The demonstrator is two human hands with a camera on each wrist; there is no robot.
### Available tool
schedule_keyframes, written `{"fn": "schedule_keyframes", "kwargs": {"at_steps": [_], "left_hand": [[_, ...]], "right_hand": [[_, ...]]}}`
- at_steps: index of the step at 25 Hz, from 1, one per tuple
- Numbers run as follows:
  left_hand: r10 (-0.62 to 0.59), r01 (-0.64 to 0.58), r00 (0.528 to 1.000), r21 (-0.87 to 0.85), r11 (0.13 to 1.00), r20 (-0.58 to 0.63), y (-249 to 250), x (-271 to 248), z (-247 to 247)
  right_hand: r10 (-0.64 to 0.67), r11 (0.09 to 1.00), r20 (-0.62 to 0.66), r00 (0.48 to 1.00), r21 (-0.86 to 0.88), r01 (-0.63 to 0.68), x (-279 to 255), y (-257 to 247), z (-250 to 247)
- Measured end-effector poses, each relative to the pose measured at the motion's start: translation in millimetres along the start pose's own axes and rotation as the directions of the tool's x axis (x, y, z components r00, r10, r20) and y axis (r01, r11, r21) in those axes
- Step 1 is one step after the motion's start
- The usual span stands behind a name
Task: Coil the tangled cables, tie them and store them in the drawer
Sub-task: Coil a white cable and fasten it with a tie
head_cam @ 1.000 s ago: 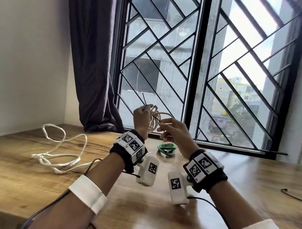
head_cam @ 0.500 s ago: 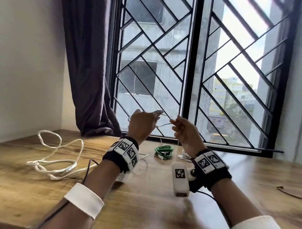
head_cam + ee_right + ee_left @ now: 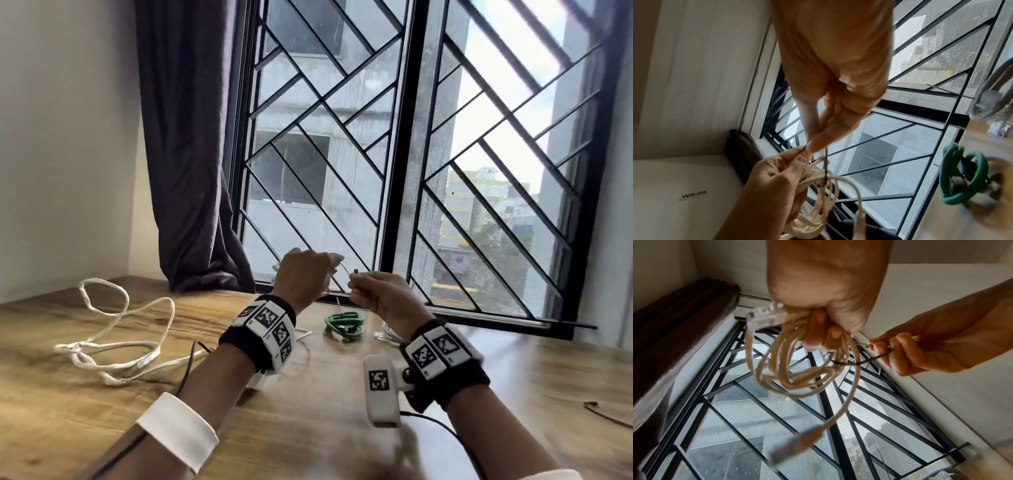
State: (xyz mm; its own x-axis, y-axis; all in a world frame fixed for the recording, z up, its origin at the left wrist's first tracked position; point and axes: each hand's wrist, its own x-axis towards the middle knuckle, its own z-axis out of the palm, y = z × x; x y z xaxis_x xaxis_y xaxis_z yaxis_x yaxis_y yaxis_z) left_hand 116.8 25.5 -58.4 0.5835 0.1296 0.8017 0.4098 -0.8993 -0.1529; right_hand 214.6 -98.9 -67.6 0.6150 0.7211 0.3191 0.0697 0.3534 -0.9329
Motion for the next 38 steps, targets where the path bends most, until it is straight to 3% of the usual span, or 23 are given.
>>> {"fn": "schedule_keyframes", "kwargs": {"at_steps": [2,3,4,5,6,8,9,11,14,18,22,26,31,38], "left_hand": [[-0.192,0.228,0.969,-0.260,0.938,0.159,1,1,-1],[-0.241,0.347,0.933,-0.484,0.803,0.268,1,3,0],[-0.244,0.427,0.904,-0.685,0.591,0.353,0,4,1],[-0.226,0.452,0.891,-0.811,0.372,0.393,1,3,1],[-0.206,0.444,0.891,-0.872,0.206,0.405,1,1,1],[-0.132,0.414,0.903,-0.910,0.005,0.410,2,-2,2],[-0.094,0.403,0.909,-0.914,-0.046,0.406,2,-2,2],[-0.058,0.396,0.916,-0.918,-0.024,0.396,4,-2,6],[-0.098,0.426,0.901,-0.905,0.020,0.422,9,-2,8],[-0.212,0.524,0.820,-0.846,-0.096,0.531,13,-1,10],[-0.204,0.555,0.774,-0.797,-0.236,0.599,13,-1,7],[-0.245,0.553,0.758,-0.795,-0.252,0.605,14,1,8],[-0.297,0.533,0.717,-0.770,-0.351,0.631,9,3,15],[-0.290,0.532,0.728,-0.779,-0.333,0.621,11,1,13]], "right_hand": [[-0.069,0.997,-0.081,0.994,0.011,0.070,3,5,2],[-0.098,0.995,-0.129,0.987,0.008,0.100,4,8,3],[-0.123,0.992,-0.173,0.977,0.002,0.126,5,10,5],[-0.145,0.989,-0.206,0.968,-0.004,0.148,5,12,7],[-0.166,0.986,-0.231,0.959,-0.008,0.169,5,14,8],[-0.201,0.978,-0.271,0.941,0.002,0.209,5,16,10],[-0.216,0.973,-0.286,0.934,0.012,0.228,5,17,11],[-0.243,0.964,-0.301,0.922,0.028,0.263,5,18,11],[-0.297,0.951,-0.307,0.904,-0.012,0.308,6,19,11],[-0.396,0.918,-0.252,0.883,-0.120,0.378,6,14,12],[-0.418,0.900,-0.146,0.897,-0.203,0.386,2,12,11],[-0.447,0.887,-0.135,0.884,-0.193,0.419,4,12,10],[-0.480,0.872,-0.140,0.866,-0.184,0.453,8,13,4],[-0.492,0.845,-0.078,0.867,-0.282,0.454,9,17,4]]}}
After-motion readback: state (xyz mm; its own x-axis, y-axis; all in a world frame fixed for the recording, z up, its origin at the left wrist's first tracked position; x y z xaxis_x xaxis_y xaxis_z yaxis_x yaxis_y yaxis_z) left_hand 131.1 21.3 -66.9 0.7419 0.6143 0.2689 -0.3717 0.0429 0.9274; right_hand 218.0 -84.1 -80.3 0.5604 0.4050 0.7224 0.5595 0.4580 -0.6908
